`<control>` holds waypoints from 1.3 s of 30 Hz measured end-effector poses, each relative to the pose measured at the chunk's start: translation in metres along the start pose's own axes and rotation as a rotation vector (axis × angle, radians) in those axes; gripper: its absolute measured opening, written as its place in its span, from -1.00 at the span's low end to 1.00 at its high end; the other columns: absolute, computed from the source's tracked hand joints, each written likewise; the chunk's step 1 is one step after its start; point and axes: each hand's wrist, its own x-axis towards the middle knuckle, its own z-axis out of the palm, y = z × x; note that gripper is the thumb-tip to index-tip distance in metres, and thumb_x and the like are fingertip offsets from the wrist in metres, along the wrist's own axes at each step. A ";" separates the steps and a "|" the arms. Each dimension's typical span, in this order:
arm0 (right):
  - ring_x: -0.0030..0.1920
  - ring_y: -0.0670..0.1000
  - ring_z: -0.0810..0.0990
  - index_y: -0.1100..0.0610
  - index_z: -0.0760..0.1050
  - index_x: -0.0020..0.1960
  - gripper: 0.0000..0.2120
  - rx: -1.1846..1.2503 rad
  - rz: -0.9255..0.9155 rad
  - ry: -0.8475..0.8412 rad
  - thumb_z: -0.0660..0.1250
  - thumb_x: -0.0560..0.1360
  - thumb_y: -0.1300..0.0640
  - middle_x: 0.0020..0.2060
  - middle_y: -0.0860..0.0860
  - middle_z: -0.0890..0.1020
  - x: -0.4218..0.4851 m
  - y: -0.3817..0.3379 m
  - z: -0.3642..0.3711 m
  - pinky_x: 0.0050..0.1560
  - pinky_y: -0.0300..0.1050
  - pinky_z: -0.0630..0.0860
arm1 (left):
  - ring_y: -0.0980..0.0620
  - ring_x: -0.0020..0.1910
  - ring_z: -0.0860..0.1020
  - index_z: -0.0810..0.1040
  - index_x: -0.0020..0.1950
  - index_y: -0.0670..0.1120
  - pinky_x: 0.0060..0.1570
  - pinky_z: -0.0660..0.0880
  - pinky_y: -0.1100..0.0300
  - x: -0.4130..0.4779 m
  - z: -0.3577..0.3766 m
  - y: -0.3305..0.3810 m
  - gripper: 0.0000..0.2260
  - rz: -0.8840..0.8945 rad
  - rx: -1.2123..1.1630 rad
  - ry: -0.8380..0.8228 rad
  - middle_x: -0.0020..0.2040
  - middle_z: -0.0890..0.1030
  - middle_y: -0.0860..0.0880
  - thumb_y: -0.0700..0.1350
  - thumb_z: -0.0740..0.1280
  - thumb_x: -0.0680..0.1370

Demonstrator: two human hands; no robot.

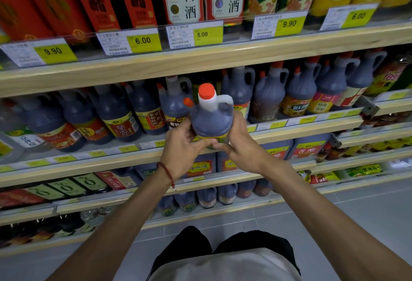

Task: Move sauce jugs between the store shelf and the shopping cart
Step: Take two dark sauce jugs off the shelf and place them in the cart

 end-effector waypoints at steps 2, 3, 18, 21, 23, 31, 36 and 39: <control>0.47 0.05 0.24 0.25 0.00 0.63 -0.21 -0.040 -0.013 0.116 0.36 0.63 -0.03 0.44 0.15 0.20 0.004 0.000 0.008 0.51 -0.30 0.15 | 0.30 0.14 0.62 0.54 0.34 -0.17 0.12 0.57 0.31 0.003 -0.001 -0.002 -0.48 0.062 0.049 0.045 0.11 0.64 0.26 -0.29 0.58 0.41; 0.46 0.04 0.28 0.24 0.02 0.63 -0.24 -0.034 -0.004 0.181 0.38 0.63 0.04 0.44 0.16 0.22 0.006 0.001 0.014 0.48 -0.38 0.16 | 0.33 0.14 0.61 0.53 0.37 -0.17 0.11 0.55 0.35 0.005 -0.001 -0.004 -0.47 0.082 0.063 0.062 0.11 0.62 0.26 -0.28 0.58 0.42; 0.27 0.07 0.54 0.18 0.33 0.54 -0.39 0.052 0.182 0.563 0.31 0.52 0.45 0.40 0.07 0.36 0.031 0.024 0.060 0.25 0.00 0.59 | 0.09 0.29 0.60 0.47 0.46 -0.16 0.27 0.57 -0.01 0.041 0.017 -0.051 -0.45 0.040 0.016 0.154 0.23 0.66 -0.01 -0.31 0.50 0.50; 0.23 0.07 0.53 0.22 0.39 0.47 -0.40 0.046 0.231 0.572 0.33 0.46 0.49 0.34 0.11 0.43 0.029 0.028 0.063 0.21 0.11 0.58 | 0.08 0.31 0.59 0.45 0.49 -0.16 0.29 0.56 -0.06 0.043 0.021 -0.058 -0.42 0.022 0.007 0.125 0.27 0.65 -0.02 -0.32 0.50 0.49; 0.23 0.06 0.55 0.18 0.39 0.46 -0.40 0.083 0.251 0.578 0.38 0.46 0.46 0.30 0.09 0.48 0.031 0.030 0.062 0.22 0.09 0.58 | 0.11 0.30 0.59 0.46 0.47 -0.15 0.27 0.56 0.00 0.045 0.024 -0.059 -0.39 0.007 -0.030 0.134 0.25 0.66 0.03 -0.31 0.53 0.44; 0.27 0.02 0.64 0.00 0.35 0.45 -0.43 0.225 0.256 0.543 0.46 0.53 0.27 0.27 0.01 0.63 0.039 0.035 0.057 0.20 0.13 0.64 | 0.08 0.16 0.66 0.61 0.15 -0.06 0.19 0.61 -0.10 0.057 0.030 -0.064 -0.52 -0.022 -0.070 0.204 0.09 0.72 0.06 0.02 0.59 0.28; 0.31 0.05 0.62 0.00 0.35 0.51 -0.43 0.176 0.211 0.508 0.41 0.55 0.17 0.31 0.00 0.61 0.042 0.036 0.057 0.25 0.15 0.61 | 0.09 0.12 0.68 0.64 0.11 0.02 0.17 0.62 -0.09 0.059 0.032 -0.066 -0.53 -0.022 -0.060 0.234 0.04 0.73 0.08 0.09 0.60 0.25; 0.29 0.03 0.63 -0.01 0.36 0.52 -0.43 0.164 0.205 0.499 0.40 0.56 0.23 0.28 -0.01 0.65 0.043 0.037 0.054 0.22 0.11 0.63 | 0.12 0.12 0.68 0.64 0.12 -0.02 0.16 0.62 -0.08 0.061 0.032 -0.065 -0.51 -0.027 -0.042 0.242 0.05 0.73 0.07 0.10 0.59 0.26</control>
